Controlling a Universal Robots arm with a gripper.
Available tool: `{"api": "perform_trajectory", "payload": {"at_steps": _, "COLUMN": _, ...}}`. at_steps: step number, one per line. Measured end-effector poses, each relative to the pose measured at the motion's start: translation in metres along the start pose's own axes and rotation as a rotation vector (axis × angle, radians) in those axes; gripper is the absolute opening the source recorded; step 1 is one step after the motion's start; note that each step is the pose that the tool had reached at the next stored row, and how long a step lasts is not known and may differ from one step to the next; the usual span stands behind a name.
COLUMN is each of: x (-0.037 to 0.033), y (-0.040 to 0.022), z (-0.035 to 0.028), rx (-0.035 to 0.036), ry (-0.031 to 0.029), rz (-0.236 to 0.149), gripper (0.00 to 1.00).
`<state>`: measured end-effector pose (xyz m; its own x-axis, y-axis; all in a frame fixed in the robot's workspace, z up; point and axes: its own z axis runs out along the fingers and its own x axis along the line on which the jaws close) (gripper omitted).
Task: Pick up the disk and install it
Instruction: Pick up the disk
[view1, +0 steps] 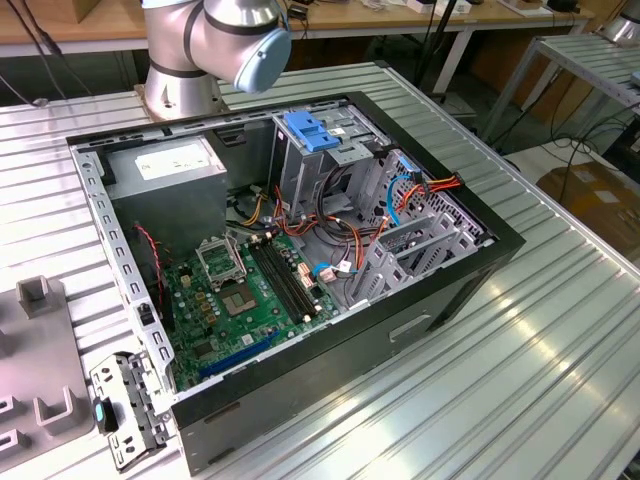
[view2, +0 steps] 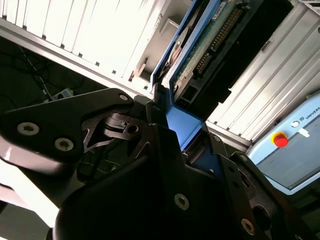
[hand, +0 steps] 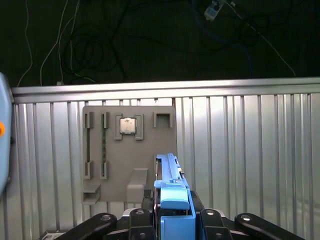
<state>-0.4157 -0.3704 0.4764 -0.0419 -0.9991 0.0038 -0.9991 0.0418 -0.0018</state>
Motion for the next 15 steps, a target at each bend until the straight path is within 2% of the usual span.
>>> {"api": "perform_trajectory", "payload": {"at_steps": 15, "x": -0.0014, "y": -0.0342, "z": -0.0002, "rx": 0.0, "ry": 0.0, "rz": 0.0, "gripper": 0.37}}
